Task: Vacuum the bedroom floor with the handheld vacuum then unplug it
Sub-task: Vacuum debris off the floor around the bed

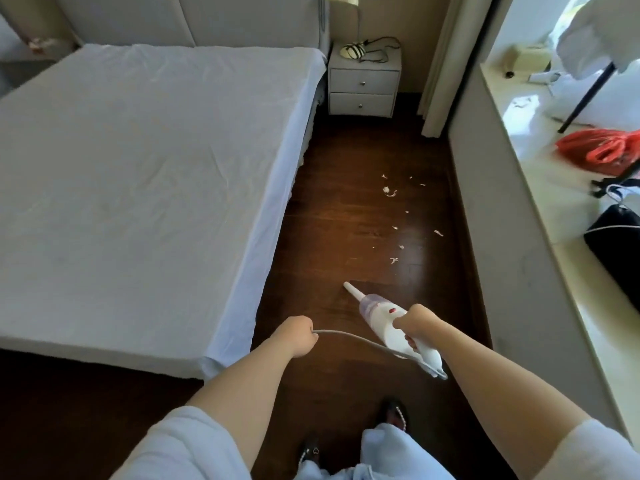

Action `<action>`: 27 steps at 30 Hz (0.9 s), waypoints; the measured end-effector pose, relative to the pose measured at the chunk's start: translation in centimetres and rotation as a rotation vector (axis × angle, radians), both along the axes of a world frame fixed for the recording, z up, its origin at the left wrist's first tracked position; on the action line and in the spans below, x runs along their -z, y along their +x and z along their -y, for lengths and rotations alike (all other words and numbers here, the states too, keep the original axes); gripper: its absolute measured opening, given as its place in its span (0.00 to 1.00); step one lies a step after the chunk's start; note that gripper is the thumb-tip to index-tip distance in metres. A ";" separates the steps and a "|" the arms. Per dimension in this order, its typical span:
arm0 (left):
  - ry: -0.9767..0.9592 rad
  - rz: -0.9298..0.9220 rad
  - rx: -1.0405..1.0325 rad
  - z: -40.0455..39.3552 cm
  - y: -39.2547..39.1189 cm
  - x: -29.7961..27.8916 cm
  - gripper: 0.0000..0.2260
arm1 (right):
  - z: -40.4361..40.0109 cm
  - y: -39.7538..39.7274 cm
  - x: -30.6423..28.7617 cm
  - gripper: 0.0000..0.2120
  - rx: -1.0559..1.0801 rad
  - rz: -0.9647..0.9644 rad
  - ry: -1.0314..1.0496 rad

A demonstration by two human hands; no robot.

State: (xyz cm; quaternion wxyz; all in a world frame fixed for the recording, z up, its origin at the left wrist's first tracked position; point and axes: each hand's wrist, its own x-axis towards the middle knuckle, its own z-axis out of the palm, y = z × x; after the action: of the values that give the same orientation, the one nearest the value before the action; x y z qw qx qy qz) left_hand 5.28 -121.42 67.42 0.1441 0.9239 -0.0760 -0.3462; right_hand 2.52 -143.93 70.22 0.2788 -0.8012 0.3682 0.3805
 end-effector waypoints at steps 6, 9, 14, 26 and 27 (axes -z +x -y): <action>-0.047 -0.005 0.130 3.0 -0.8 0.6 0.10 | 1.1 -3.0 -1.1 0.20 0.057 0.012 -0.012; -0.074 0.000 0.134 3.6 -1.0 0.5 0.10 | 1.4 -3.0 -1.4 0.22 0.067 0.012 0.003; -0.041 0.011 0.077 1.6 -0.6 0.3 0.10 | 0.8 -1.8 -0.2 0.19 0.117 0.039 0.100; 0.032 -0.007 0.000 0.8 0.0 -0.3 0.10 | 2.1 1.5 1.3 0.16 0.098 0.074 0.128; 0.032 0.001 0.019 1.3 0.2 -0.2 0.10 | 2.4 1.3 1.4 0.16 0.083 0.112 0.126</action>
State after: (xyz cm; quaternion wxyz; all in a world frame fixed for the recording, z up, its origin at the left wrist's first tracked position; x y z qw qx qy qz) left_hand 5.43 -122.73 67.63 0.1258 0.9255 -0.0791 -0.3484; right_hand 3.80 -146.32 68.85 0.3643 -0.7863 0.3601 0.3455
